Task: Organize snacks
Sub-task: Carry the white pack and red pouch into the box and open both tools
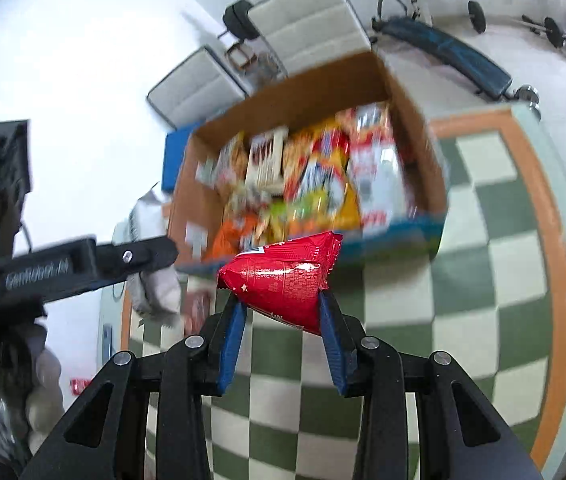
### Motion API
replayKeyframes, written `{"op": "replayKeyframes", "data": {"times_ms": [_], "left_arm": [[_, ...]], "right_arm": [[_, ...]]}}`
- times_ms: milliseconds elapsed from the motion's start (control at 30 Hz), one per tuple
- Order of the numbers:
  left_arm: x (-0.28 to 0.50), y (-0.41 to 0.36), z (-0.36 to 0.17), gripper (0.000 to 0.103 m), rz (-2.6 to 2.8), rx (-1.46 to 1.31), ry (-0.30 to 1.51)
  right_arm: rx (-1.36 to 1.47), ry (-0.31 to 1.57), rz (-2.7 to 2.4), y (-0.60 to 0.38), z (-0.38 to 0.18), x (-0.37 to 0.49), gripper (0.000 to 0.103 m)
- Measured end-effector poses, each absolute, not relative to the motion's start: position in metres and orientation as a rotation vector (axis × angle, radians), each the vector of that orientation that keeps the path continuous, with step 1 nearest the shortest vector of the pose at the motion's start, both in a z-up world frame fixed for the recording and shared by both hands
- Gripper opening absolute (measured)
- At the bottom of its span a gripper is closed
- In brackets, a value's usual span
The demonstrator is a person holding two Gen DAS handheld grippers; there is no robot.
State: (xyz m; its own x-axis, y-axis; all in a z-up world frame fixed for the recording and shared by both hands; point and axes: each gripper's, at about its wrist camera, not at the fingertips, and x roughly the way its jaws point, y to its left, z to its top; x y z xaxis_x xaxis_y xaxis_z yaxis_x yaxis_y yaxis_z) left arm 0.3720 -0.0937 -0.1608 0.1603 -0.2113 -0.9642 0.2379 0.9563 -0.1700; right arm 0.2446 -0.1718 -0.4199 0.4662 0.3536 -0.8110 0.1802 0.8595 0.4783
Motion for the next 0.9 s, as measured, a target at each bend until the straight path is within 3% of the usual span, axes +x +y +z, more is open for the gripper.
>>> {"op": "replayKeyframes", "data": {"times_ms": [267,667,767,833,900], "left_arm": [[0.460,-0.132,-0.209,0.071,-0.316,0.114,1.511],[0.491,-0.144,-0.274,0.072,-0.260,0.156,1.653],[0.490,-0.141,-0.281,0.072,-0.262,0.127,1.695],[0.488,-0.139,-0.282,0.073,-0.254,0.120,1.688],[0.486,-0.135,-0.280,0.080,-0.255,0.107,1.682]], "right_arm": [[0.487,1.072,0.015,-0.204,-0.418,0.324,0.039],[0.474,1.210,-0.057,-0.232,-0.464,0.365,0.040],[0.499,1.233,-0.074,-0.238,-0.473,0.363,0.043],[0.515,1.250,-0.092,-0.240,-0.477,0.361,0.050],[0.534,1.253,-0.095,-0.243,-0.479,0.360,0.052]]}}
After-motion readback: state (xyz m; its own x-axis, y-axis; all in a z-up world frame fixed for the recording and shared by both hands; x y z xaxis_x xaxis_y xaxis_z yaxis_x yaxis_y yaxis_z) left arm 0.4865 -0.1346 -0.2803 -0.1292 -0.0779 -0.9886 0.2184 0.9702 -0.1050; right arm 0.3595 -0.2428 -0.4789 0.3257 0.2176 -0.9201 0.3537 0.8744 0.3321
